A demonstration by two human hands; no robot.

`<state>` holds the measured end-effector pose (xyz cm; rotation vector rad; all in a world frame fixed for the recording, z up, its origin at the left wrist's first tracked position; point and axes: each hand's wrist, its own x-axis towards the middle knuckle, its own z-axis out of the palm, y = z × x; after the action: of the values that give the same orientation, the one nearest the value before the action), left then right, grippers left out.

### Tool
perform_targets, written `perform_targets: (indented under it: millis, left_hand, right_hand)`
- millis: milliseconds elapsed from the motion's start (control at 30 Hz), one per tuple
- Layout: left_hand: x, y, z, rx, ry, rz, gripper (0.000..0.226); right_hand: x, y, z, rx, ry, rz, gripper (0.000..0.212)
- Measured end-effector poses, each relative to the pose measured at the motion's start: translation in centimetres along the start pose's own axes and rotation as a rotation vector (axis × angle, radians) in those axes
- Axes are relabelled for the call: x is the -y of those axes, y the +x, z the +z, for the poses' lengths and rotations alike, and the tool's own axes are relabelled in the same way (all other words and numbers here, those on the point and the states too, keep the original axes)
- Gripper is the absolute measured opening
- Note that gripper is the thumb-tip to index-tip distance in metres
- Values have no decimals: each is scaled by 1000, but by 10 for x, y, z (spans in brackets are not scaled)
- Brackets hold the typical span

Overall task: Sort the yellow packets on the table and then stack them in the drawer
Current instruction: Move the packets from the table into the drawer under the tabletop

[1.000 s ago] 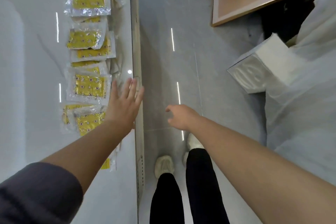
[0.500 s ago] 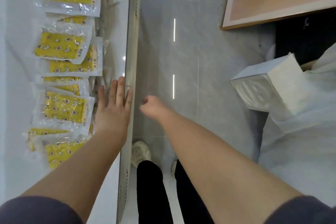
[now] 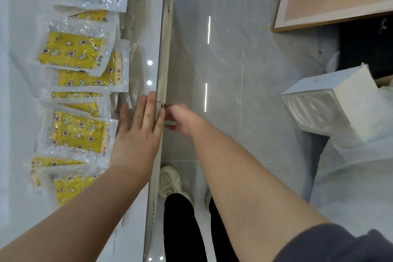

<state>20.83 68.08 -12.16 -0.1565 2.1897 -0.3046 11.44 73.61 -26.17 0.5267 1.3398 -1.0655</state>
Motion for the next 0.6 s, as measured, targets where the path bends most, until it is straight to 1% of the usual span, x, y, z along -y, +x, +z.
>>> perform_targets:
  millis: [100,233,400,467,600]
  left_hand:
    - [1,0,-1,-2,-3,7,133]
    - [2,0,0,-8,-11,11,136]
    - [1,-1,1,-19,-25,20,140]
    - [1,-1,1,-27,-26,21,141]
    - [1,-2,1,-18,-2,12,140]
  right_hand:
    - [1,2,2,-28,-21,-1,14]
    - [3,0,-4,-78,-4,12,16]
    - [0,-14,-42,-150,-33,9,16]
    - [2,-29,-62,-174,-41,3,27]
    - [10,-66,-86,-76,34,-59,70]
